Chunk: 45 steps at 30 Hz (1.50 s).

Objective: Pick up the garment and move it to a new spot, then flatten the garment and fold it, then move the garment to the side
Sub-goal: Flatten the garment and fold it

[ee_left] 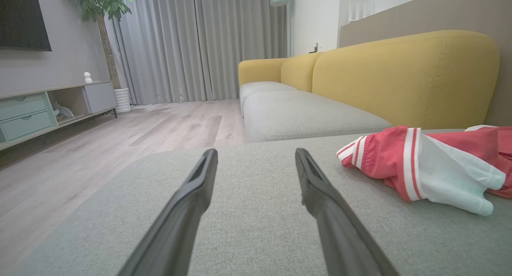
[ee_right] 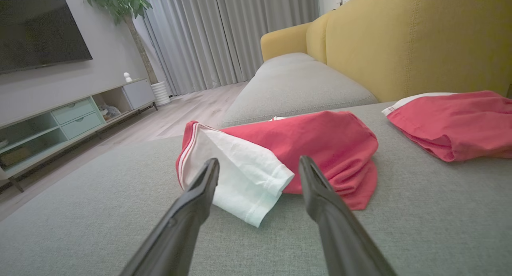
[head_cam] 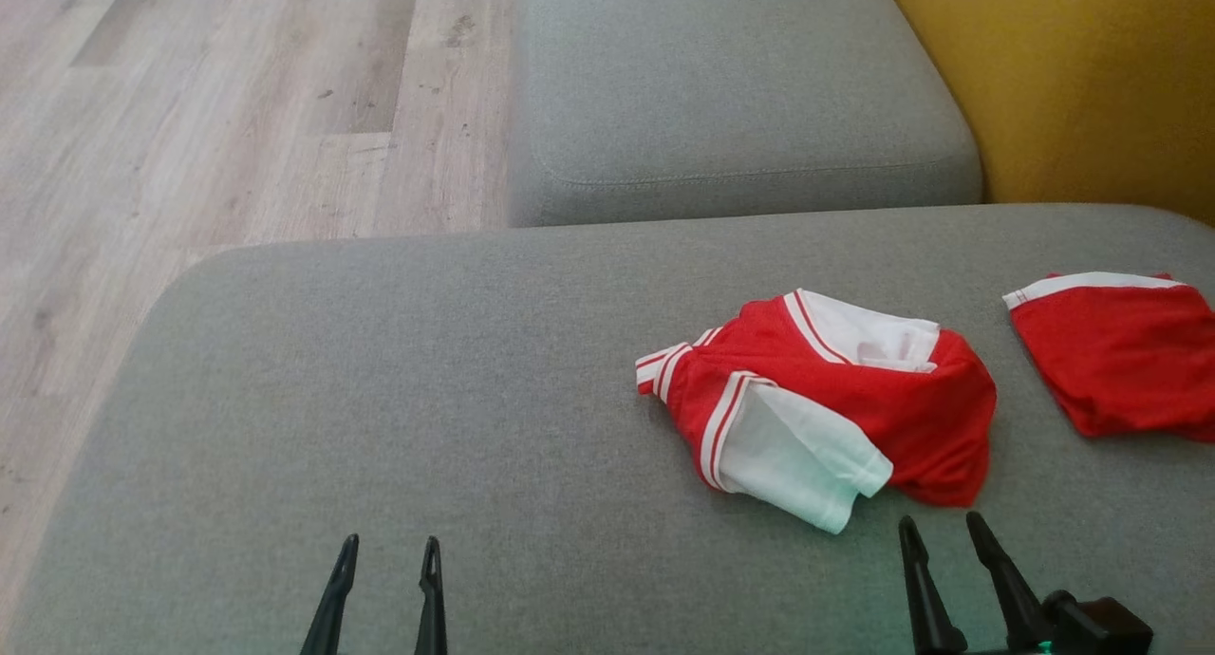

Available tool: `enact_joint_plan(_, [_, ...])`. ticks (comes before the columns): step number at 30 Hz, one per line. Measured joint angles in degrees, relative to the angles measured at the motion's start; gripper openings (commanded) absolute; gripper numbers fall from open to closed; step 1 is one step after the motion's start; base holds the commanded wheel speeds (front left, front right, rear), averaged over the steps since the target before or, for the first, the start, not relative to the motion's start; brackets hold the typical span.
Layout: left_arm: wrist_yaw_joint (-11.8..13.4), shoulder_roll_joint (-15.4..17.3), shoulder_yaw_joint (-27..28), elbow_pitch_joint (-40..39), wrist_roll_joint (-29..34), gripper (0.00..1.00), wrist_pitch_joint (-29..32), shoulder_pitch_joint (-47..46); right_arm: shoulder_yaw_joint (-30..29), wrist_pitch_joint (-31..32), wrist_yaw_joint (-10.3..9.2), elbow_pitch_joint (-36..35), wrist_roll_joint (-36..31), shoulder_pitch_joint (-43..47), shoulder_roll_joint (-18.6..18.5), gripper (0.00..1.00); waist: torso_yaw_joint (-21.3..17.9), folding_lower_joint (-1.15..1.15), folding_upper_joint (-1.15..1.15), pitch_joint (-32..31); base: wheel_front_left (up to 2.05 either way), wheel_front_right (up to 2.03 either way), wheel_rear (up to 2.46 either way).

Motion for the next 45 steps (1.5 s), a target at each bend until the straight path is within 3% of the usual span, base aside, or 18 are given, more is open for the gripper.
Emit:
enact_joint_plan(26, [-0.69,-0.01,-2.26,2.13,-0.12,1.0,0.0,-1.43,0.8,0.0,0.0,-0.24,0.82,-0.07,-1.43,1.0,-1.56,0.0,0.0,2.32,0.0,0.0,0.0])
enact_joint_plan(41, [-2.47,-0.3,-19.18,16.81,-5.6,1.0,-0.01,-29.55,4.24,0.0,0.0,-0.76,0.82,-6.77,-3.26,1.0,-8.15,0.01,0.0,12.05,0.0,0.0,0.0])
enact_joint_plan(45, [-0.57,-0.44,-22.49,23.38,-8.09,1.0,-0.01,-39.34,5.46,0.0,0.0,-1.09,0.84,-10.96,-3.32,1.0,-11.18,0.02,0.0,15.9,0.0,0.0,0.0])
